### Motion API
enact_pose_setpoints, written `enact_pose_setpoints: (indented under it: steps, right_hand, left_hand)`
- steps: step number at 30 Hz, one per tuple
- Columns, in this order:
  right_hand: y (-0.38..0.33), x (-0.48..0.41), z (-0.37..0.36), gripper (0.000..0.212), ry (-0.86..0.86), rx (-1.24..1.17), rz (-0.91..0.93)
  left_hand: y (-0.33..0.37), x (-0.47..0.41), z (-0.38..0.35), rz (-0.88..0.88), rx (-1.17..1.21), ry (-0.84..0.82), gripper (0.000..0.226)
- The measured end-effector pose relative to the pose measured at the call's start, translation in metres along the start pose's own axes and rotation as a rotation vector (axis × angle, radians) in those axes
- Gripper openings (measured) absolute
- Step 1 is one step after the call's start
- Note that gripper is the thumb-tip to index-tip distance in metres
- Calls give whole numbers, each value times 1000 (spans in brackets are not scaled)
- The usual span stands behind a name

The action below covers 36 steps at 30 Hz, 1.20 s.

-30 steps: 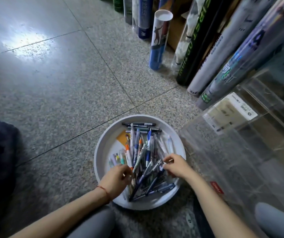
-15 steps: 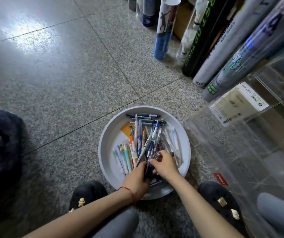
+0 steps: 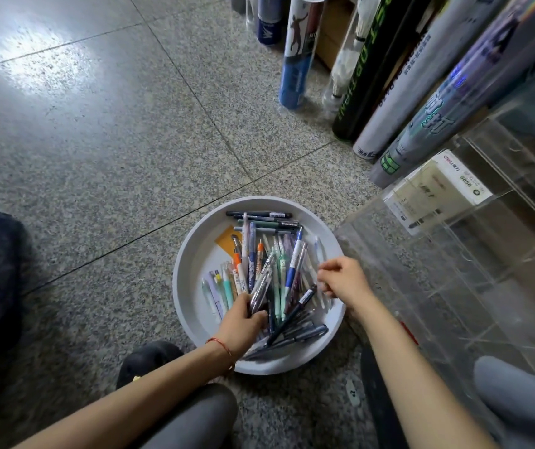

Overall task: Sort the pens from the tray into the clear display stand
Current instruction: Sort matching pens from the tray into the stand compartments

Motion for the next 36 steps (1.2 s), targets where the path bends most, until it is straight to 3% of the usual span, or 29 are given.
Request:
enact_pose_setpoints:
  steps: [4, 7, 11, 15, 18, 24, 26, 28, 33, 36]
  right_hand:
    - [39, 1, -21, 22, -73, 165, -167]
    - [42, 3, -33, 28, 22, 246, -109]
    - [36, 7, -42, 43, 103, 260, -108]
    - [26, 12, -38, 18, 272, 202, -35]
    - [19, 8, -43, 10, 200, 188, 24]
    - [10, 4, -50, 18, 118, 364, 15]
    - [6, 2, -48, 21, 126, 333, -11]
    - [-1, 3, -42, 9, 127, 232, -18]
    - [-18, 32, -45, 20, -467, -191, -41]
    - [-30, 49, -30, 12, -525, -259, 19]
  left_hand:
    - [-3, 3, 0, 43, 79, -35, 17]
    - [-1, 4, -3, 53, 81, -96, 6]
    - [2, 8, -7, 93, 133, -153, 21]
    - [4, 10, -10, 156, 291, -157, 20]
    - [6, 11, -9, 200, 400, -143, 21]
    - [5, 14, -8, 299, 560, -169, 25]
    - [4, 15, -9, 362, 672, -208, 29]
    - [6, 17, -11, 418, 798, -251, 33]
    - [25, 22, -9, 415, 890, -346, 27]
    - [39, 25, -7, 366, 848, -416, 32]
Point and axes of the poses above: each hand's wrist, its own x-axis away from the middle knuckle, its own z-axis out of the back of the hand, y = z × x, the point moved 5 cm from there along -x, towards the middle knuckle, and after that the axes turned 12 degrees about -z, right-handed, at the moved point
